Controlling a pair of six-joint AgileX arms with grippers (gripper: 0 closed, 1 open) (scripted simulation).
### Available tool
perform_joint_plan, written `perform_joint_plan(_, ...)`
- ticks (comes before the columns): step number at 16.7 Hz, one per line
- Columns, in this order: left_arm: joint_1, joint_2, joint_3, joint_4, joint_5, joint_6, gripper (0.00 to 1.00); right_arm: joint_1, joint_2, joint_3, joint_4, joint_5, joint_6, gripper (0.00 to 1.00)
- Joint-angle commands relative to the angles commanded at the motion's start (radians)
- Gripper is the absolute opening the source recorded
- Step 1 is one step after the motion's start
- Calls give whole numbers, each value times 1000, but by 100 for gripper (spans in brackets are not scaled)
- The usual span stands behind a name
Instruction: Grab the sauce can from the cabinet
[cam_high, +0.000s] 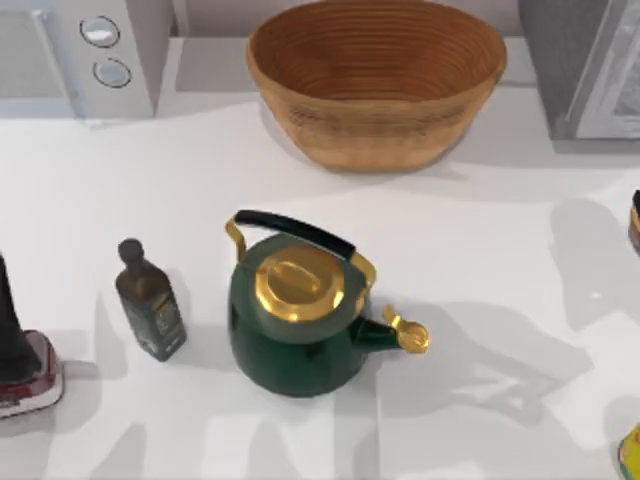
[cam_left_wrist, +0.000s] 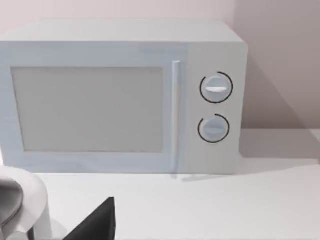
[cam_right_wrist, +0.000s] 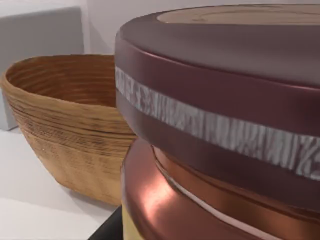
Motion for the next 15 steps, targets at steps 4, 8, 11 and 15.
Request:
perform_joint_plan(4,0,0,0,0,0,0,100,-38,321,46,288,-159,4,0)
perform_joint_plan(8,0,0,0,0,0,0,100,-68,565,79,504,-280,8,0)
perform_joint_plan(11,0,0,0,0,0,0,100,-81,669,93,595,-331,10,0)
perform_joint_plan(15,0,0,0,0,0,0,100,-84,694,96,617,-343,11,0)
